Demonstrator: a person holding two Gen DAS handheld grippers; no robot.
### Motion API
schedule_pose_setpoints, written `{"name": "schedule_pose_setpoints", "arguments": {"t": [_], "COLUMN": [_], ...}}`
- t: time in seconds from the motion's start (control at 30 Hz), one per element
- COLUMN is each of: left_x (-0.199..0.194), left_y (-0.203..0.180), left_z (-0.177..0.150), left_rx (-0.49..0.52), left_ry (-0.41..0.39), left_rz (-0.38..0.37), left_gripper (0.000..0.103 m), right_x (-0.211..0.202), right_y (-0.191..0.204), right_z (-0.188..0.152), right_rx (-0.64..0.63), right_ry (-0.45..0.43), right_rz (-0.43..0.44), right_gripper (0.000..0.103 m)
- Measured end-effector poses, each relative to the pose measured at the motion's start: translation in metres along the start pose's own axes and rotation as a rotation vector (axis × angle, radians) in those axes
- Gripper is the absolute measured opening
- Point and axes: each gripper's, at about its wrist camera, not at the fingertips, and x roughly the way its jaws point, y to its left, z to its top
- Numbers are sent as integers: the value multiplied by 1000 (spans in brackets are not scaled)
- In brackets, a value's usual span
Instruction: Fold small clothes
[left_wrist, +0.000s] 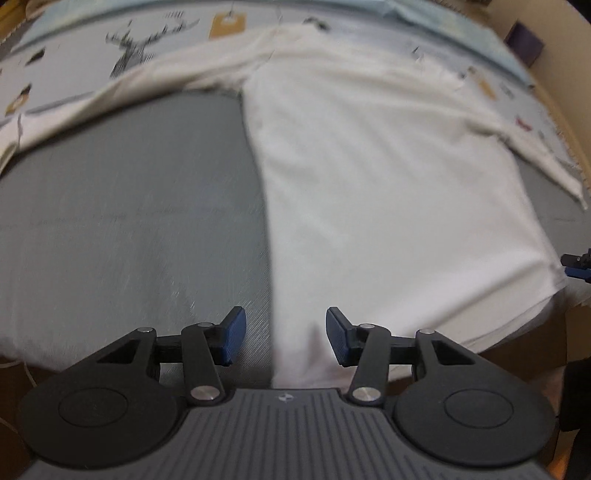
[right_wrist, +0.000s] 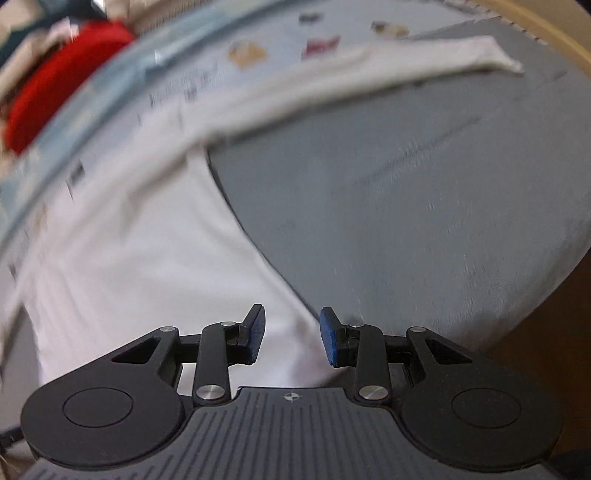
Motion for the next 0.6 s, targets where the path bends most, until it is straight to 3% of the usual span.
{"name": "schedule_pose_setpoints", "arguments": {"t": [0.13,0.2,0.27,0.3,0.33,0.47,0.6], "left_x": [16,25,34,38,40,30,28], "left_y": [5,1,-3,-7,-10,-6,2], "left_z": [-5,-9,-14,-17,-20,-24,-32], "left_rx": [-3,16,53,79,108,156,176], "left_ry": [81,119,152,165,168,143,177], "left_rz": [0,-14,-17,-11,7,55,88], "left_gripper": [53,52,37,17,6,6,5], "right_x": [21,26,18,14,9,4,2], "right_y": [-2,-4,-4,-4,-3,-6,-3], "right_z": [-9,-14,-18,-20,-23,-36,-38], "right_rx": [-91,-104,-119,-123,-140,-196,-235], "right_ry": [81,104,104,109,123,213,183], "right_rz": [-69,-70,-48,-40,-43,-90,-73], "right_gripper": [34,17,7,7,6,6,7]}}
